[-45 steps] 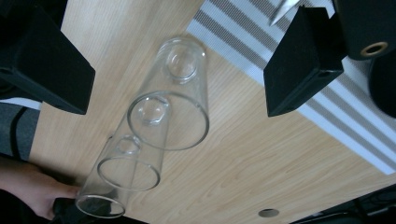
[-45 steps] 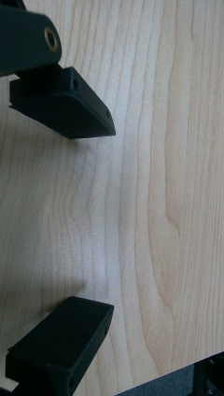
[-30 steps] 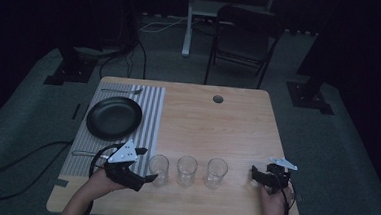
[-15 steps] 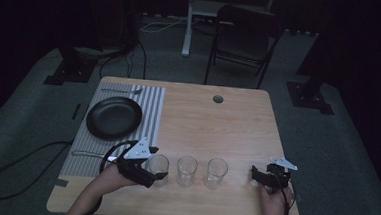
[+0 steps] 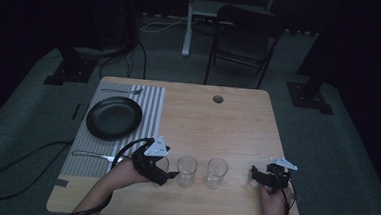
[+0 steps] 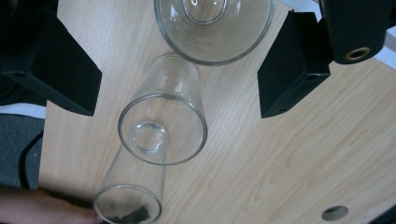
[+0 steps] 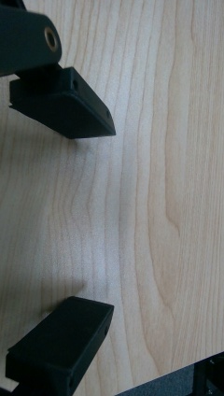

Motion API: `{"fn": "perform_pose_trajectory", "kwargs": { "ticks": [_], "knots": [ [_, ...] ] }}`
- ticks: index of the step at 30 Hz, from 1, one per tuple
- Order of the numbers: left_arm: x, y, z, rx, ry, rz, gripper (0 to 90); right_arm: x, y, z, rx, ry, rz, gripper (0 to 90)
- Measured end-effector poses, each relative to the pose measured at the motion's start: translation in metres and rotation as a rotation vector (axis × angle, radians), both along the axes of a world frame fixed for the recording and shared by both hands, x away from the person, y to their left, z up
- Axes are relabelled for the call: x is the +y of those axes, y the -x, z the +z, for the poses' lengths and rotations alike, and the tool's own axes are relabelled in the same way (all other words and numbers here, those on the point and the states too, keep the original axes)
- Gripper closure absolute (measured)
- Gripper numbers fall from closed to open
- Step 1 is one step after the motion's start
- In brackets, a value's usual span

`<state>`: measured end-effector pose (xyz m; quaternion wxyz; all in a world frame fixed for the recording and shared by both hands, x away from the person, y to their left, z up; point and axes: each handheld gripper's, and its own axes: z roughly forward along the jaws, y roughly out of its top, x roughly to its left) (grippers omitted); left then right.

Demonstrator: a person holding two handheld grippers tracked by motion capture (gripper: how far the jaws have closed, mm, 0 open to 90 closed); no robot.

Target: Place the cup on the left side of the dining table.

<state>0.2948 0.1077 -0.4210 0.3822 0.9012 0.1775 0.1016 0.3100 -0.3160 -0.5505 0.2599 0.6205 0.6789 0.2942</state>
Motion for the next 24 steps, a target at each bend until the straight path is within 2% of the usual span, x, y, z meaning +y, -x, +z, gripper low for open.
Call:
{"fn": "perform_pose_trajectory", "kwargs": {
  "ticks": [1, 5, 7, 10, 14, 16, 17, 18, 24],
  "knots": [
    [-0.003, 0.000, 0.000, -0.006, -0.011, 0.002, 14.2, 0.000, 0.000, 0.000, 0.000, 0.000, 0.000, 12.4],
    [-0.013, -0.003, -0.003, 0.018, -0.053, -0.031, 14.3, 0.000, 0.000, 0.000, 0.000, 0.000, 0.000, 12.5],
    [-0.019, -0.004, -0.005, 0.017, -0.076, -0.029, 14.3, 0.000, 0.000, 0.000, 0.000, 0.000, 0.000, 12.5],
    [-0.026, -0.006, -0.006, 0.036, -0.093, -0.041, 14.3, 0.000, 0.000, 0.000, 0.000, 0.000, 0.000, 12.5],
    [-0.035, -0.008, -0.006, 0.045, -0.119, -0.050, 14.3, 0.000, 0.000, 0.000, 0.000, 0.000, 0.000, 12.5],
    [-0.035, -0.008, -0.006, 0.045, -0.119, -0.050, 14.3, 0.000, 0.000, 0.000, 0.000, 0.000, 0.000, 12.5],
    [-0.041, -0.010, -0.007, 0.049, -0.142, -0.060, 14.3, 0.000, 0.000, 0.000, 0.000, 0.000, 0.000, 12.5],
    [-0.043, -0.010, -0.007, 0.047, -0.144, -0.064, 14.3, 0.000, 0.000, 0.000, 0.000, 0.000, 0.000, 12.4],
    [-0.051, -0.014, -0.009, 0.076, -0.178, -0.057, 14.3, 0.000, 0.000, 0.000, 0.000, 0.000, 0.000, 12.5]
  ]
}}
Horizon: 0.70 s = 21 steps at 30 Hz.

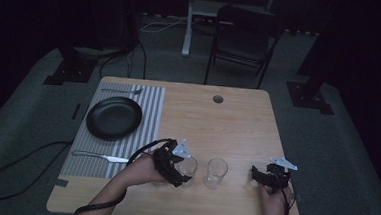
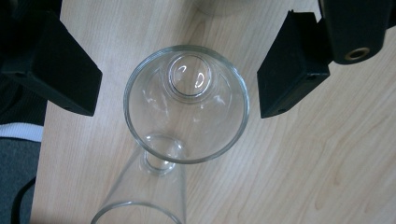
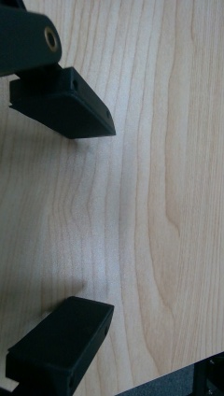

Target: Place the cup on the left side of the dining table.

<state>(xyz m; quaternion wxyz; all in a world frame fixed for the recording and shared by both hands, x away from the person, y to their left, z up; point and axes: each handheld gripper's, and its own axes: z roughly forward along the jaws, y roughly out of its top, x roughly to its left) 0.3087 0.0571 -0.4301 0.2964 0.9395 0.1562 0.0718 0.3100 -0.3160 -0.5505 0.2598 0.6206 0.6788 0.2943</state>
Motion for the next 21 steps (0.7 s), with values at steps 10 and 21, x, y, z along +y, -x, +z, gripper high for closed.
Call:
{"fn": "perform_pose_trajectory", "kwargs": {
  "ticks": [10, 21],
  "knots": [
    [-0.011, -0.006, -0.001, 0.015, -0.050, 0.013, 14.4, 0.000, 0.000, 0.000, 0.000, 0.000, 0.000, 12.5],
    [-0.023, -0.007, -0.005, 0.036, -0.110, 0.004, 14.4, 0.000, 0.000, 0.000, 0.000, 0.000, 0.000, 12.5]
  ]
}}
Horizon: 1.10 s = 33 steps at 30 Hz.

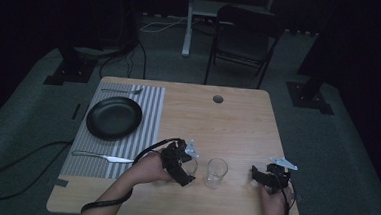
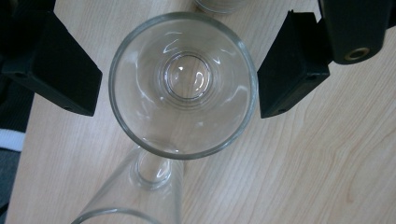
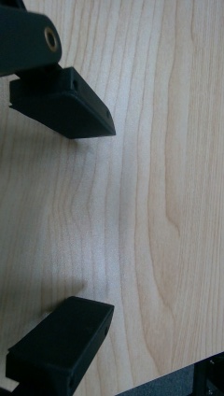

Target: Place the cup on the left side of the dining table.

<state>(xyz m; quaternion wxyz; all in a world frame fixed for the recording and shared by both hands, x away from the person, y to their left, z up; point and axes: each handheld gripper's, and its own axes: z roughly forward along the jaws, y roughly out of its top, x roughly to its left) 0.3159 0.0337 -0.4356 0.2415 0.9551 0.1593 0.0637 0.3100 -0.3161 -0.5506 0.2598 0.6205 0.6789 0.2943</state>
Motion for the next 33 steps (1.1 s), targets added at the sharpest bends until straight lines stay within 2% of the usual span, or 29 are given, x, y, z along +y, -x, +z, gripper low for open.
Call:
{"fn": "perform_pose_trajectory", "kwargs": {
  "ticks": [3, 8, 10, 12, 15, 17, 18, 26, 33],
  "knots": [
    [-0.003, 0.000, -0.001, 0.003, -0.013, -0.017, 14.4, 0.000, 0.000, 0.000, 0.000, 0.000, 0.000, 12.5],
    [-0.006, -0.002, -0.001, 0.014, -0.033, -0.014, 15.5, 0.000, 0.000, 0.000, 0.000, 0.000, 0.000, 12.5],
    [-0.008, -0.002, -0.001, 0.017, -0.055, -0.016, 15.6, 0.000, 0.000, 0.000, 0.000, 0.000, 0.000, 12.5],
    [-0.010, -0.001, -0.001, -0.001, -0.076, -0.023, 15.6, 0.000, 0.000, 0.000, 0.000, 0.000, 0.000, 12.5],
    [-0.013, -0.001, -0.003, -0.005, -0.091, -0.018, 15.8, 0.000, 0.000, 0.000, 0.000, 0.000, 0.000, 12.5],
    [-0.013, -0.003, -0.003, -0.024, -0.101, 0.002, 22.8, 0.000, 0.000, 0.000, 0.000, 0.000, 0.000, 12.5],
    [-0.013, -0.004, -0.003, -0.018, -0.102, 0.004, 26.2, 0.000, 0.000, 0.000, 0.000, 0.000, 0.000, 12.5],
    [-0.014, -0.010, -0.003, 0.038, -0.090, 0.021, 28.2, 0.000, 0.000, 0.000, 0.000, 0.000, 0.000, 12.5],
    [-0.014, -0.010, -0.003, 0.030, -0.083, 0.002, 28.4, 0.000, 0.000, 0.000, 0.000, 0.000, 0.000, 12.5]
  ]
}}
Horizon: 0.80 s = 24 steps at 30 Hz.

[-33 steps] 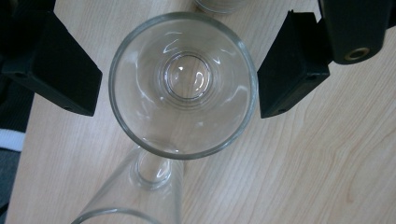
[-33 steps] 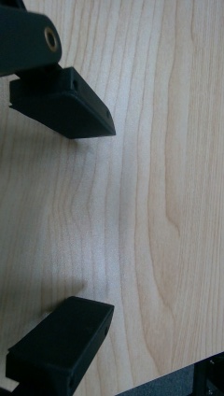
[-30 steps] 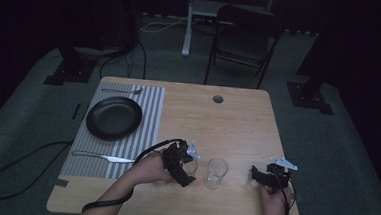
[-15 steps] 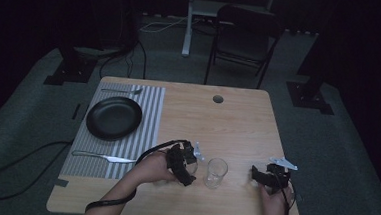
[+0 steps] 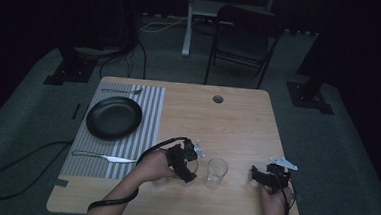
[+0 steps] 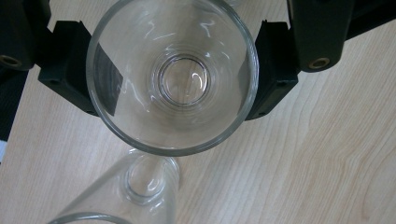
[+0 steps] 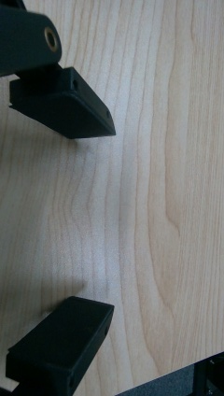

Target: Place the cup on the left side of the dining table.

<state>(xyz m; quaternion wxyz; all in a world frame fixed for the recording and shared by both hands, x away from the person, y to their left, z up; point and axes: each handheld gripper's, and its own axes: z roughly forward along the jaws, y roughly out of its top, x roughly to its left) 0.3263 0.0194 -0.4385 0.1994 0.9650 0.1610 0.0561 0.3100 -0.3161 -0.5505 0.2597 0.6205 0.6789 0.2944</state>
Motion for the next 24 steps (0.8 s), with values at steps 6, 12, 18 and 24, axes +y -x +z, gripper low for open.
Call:
{"fn": "perform_pose_trajectory", "kwargs": {
  "ticks": [6, 12, 18, 24],
  "knots": [
    [-0.002, -0.001, 0.001, 0.008, -0.002, 0.018, 28.5, 0.000, 0.000, 0.000, 0.000, 0.000, 0.000, 12.5],
    [-0.001, -0.006, 0.004, -0.035, 0.008, 0.067, 28.6, 0.000, 0.000, 0.000, 0.000, 0.000, -0.001, 12.6],
    [0.000, -0.010, 0.010, -0.027, 0.022, 0.081, 28.7, 0.000, 0.000, 0.000, 0.001, -0.002, -0.002, 12.6],
    [-0.001, -0.020, 0.013, -0.014, 0.015, 0.085, 28.6, 0.000, 0.000, 0.000, -0.001, 0.002, 0.001, 12.6]
  ]
}}
